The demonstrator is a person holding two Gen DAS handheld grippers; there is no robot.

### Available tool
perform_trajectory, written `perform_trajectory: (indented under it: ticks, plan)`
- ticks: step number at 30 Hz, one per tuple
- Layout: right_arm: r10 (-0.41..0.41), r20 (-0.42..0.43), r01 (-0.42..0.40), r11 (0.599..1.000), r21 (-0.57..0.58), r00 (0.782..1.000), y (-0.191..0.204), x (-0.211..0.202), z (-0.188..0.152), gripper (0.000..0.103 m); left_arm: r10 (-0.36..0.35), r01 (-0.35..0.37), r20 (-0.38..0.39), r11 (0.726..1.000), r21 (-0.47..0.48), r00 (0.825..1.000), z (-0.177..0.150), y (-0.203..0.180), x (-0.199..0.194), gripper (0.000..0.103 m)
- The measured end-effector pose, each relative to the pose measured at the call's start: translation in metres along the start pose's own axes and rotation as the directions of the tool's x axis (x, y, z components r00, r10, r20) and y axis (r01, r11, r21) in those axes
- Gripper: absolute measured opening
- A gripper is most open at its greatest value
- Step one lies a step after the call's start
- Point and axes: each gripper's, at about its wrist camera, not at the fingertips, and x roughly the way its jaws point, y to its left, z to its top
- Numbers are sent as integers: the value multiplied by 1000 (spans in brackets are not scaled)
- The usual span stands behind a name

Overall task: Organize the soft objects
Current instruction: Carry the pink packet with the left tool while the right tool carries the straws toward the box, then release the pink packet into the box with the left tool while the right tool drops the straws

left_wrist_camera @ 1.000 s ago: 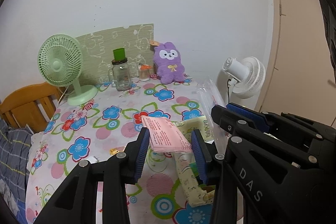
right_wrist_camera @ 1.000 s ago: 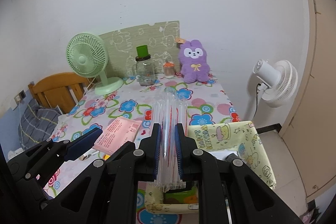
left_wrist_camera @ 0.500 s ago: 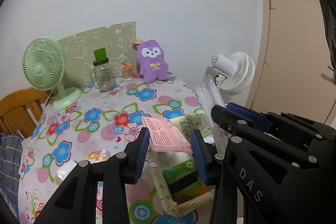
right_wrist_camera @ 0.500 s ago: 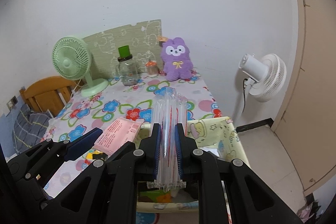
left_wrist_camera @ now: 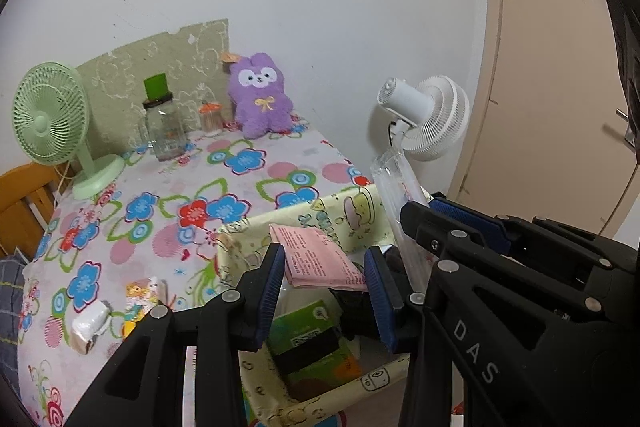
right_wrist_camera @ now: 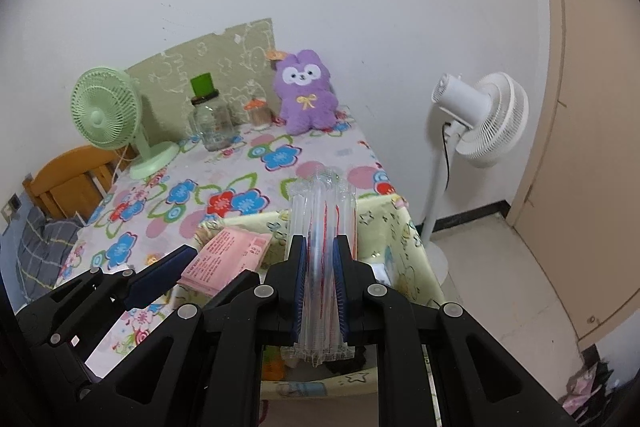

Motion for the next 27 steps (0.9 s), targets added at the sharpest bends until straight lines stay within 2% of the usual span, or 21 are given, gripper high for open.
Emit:
perform_trajectory:
  ticks: [8, 10, 11, 22, 25, 27]
  plan:
    - [-16, -40, 17, 1000, 21, 999, -13, 18, -5, 16, 9, -8, -62, 1000, 10, 998, 0, -6, 22, 45]
    - [-15, -48, 16, 1000, 24, 999, -15, 23, -4, 16, 11, -10, -83, 1000, 12, 996, 0, -6, 27, 60]
    - [-12, -53, 13, 1000, 27, 999, -15, 26, -4, 16, 14, -13, -88, 1000, 11, 996, 0, -5, 29, 62]
    - [43, -89, -40, 998, 40, 995, -14, 53, 1, 16, 59, -58, -127, 998, 11, 990, 4, 4, 44, 72]
    - [54, -104, -50, 998, 41, 993, -11, 60, 3, 19, 70, -70, -135, 998, 8, 988, 4, 8, 47, 73]
    - [58, -106, -54, 998, 38, 993, -10, 61, 3, 30, 73, -73, -135, 997, 6, 988, 4, 9, 47, 77]
